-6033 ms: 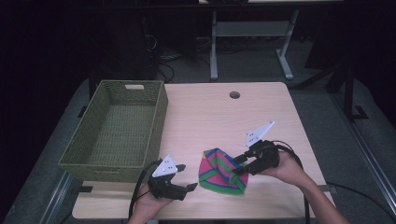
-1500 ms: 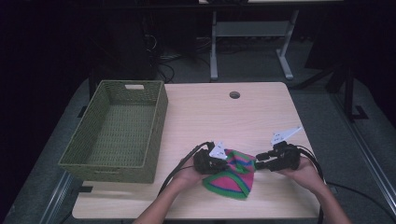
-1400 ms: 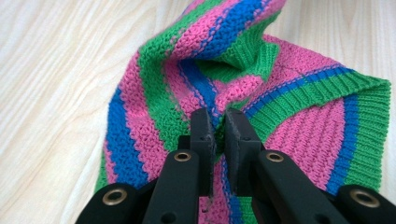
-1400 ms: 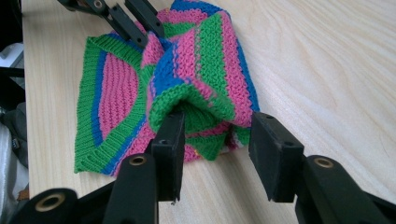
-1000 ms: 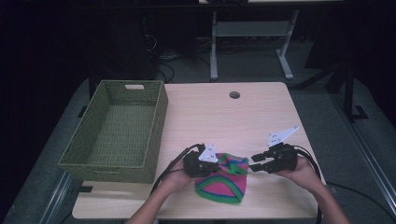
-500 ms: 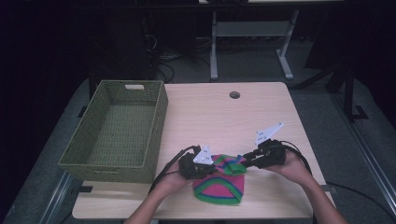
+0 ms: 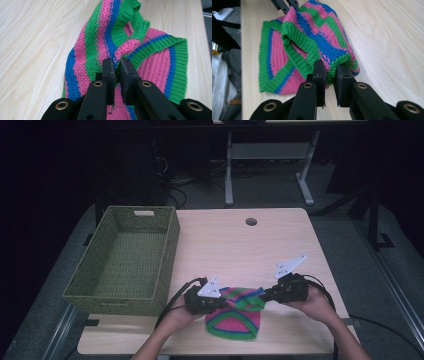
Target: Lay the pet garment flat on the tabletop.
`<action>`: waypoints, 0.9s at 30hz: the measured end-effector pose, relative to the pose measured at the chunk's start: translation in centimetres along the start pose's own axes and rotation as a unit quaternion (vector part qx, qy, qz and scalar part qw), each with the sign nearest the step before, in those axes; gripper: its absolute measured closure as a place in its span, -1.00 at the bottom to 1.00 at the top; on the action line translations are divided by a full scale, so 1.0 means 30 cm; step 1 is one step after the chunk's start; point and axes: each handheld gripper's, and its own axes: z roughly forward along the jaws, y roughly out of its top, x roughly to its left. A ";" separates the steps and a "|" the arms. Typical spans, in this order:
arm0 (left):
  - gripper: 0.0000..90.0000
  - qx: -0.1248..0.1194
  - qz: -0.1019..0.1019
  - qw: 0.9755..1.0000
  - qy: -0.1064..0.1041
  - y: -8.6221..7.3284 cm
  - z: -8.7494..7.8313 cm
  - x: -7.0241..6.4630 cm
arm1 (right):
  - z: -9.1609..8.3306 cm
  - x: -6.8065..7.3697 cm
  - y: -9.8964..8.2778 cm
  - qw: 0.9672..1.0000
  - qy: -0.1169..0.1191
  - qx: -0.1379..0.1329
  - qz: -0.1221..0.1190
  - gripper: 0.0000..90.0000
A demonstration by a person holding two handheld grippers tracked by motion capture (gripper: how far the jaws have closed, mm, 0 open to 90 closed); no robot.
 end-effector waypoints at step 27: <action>0.85 -0.018 0.029 0.999 0.000 -0.011 -0.094 -0.128 | -0.036 0.151 -0.058 1.000 -0.004 -0.008 -0.027 0.77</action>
